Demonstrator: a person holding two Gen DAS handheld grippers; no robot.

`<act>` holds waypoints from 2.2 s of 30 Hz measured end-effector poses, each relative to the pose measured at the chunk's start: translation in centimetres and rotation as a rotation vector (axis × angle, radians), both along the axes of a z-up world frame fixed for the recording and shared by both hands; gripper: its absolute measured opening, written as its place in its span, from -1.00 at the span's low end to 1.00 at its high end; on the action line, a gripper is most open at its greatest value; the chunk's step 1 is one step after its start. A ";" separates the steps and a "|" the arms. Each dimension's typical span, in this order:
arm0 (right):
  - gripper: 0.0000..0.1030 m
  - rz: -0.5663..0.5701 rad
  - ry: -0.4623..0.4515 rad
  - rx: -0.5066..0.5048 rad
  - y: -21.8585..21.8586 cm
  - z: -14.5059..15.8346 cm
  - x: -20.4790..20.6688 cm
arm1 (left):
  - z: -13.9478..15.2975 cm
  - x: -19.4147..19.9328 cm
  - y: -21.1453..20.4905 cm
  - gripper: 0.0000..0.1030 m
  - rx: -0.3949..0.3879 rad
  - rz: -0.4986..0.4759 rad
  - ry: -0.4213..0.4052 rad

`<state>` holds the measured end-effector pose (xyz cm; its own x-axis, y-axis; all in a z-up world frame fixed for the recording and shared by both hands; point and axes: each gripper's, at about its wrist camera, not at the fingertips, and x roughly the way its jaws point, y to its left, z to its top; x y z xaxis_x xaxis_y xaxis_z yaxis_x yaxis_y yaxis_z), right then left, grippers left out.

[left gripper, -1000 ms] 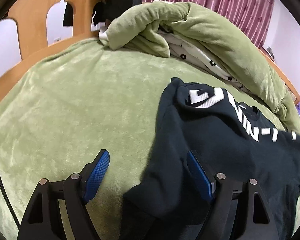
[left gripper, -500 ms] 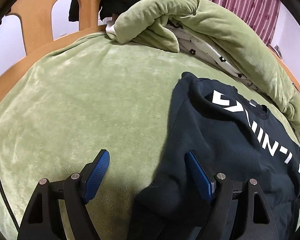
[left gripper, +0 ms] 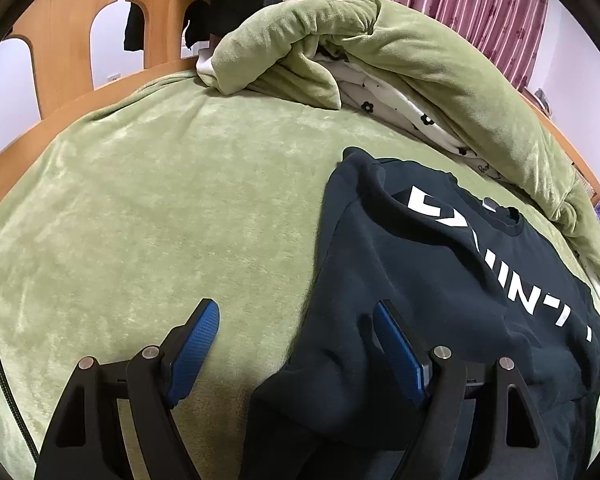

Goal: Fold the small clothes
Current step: 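Grasp the other sleeve cuff with the right tool and lift it, then lay the sleeve across the body and open the right tool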

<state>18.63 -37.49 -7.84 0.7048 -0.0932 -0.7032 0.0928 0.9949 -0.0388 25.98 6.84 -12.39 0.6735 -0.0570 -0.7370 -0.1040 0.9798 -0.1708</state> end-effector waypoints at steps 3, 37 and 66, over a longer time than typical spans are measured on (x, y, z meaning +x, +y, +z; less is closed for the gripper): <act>0.20 0.059 -0.018 -0.011 0.9 0.4 1.5 | -0.2 0.2 -0.1 0.52 -0.005 -0.001 0.008; -0.21 0.007 0.164 -0.023 1.4 -5.5 3.7 | -1.2 0.6 -0.3 0.52 0.069 0.041 0.032; 0.27 -0.275 -0.013 0.072 -20.5 0.4 -12.6 | -2.7 -2.1 -5.8 0.53 0.157 -0.087 0.018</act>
